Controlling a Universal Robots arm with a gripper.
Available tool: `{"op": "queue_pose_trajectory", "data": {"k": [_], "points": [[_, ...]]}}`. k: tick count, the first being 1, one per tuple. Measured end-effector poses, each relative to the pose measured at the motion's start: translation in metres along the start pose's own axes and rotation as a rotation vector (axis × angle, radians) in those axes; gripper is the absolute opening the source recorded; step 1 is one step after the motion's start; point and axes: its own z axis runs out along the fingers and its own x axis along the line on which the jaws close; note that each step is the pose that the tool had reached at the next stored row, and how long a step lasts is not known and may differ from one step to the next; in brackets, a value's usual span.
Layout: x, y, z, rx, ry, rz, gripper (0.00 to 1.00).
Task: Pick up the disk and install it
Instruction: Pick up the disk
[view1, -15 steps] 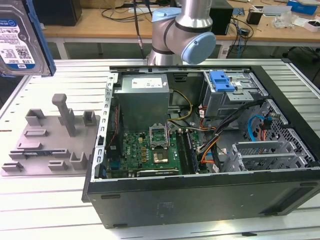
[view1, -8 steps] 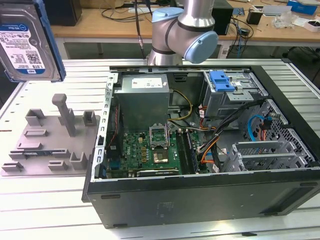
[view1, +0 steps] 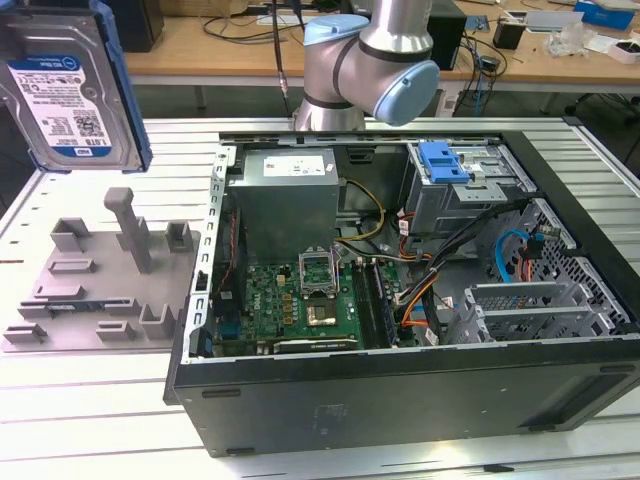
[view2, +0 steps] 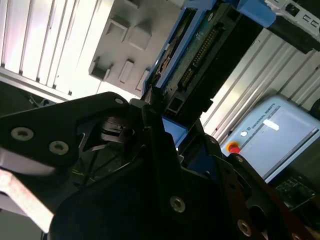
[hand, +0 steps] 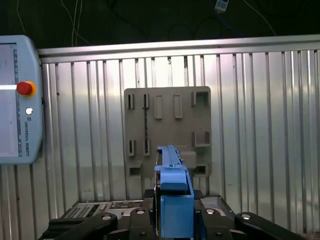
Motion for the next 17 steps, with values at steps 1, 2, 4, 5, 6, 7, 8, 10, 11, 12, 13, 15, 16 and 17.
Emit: {"op": "queue_pose_trajectory", "data": {"k": [1,2,4,5,6,7,8,10,11,12,13,15,16,17], "points": [[0.0028,-0.005,0.0001,0.0001,0.0,0.0,0.37],[0.0045,-0.0082,0.0001,0.0,0.0,0.0,0.37],[0.0093,-0.017,0.0002,0.0,0.0,0.0,0.37],[0.0109,-0.0199,0.0002,0.0001,0.0,-0.001,0.37],[0.0128,-0.0234,0.0002,0.0,0.0,-0.001,0.37],[0.0156,-0.0286,0.0003,0.0,0.0,0.0,0.37],[0.0182,-0.0333,0.0004,0.0,0.0,-0.001,0.37],[0.0222,-0.0408,0.0004,-0.0001,0.0,-0.001,0.37],[0.0247,-0.0454,0.0005,0.0,0.0,-0.001,0.37],[0.0262,-0.0482,0.0005,0.0,0.0,-0.001,0.37],[0.0295,-0.0543,0.0006,0.0,0.0,-0.001,0.37],[0.0334,-0.062,0.0007,0.0,0.0,-0.001,0.37],[0.035,-0.0651,0.0008,0.0,-0.0001,-0.001,0.37],[0.0369,-0.069,0.0008,0.0,0.0,-0.001,0.37]]}}
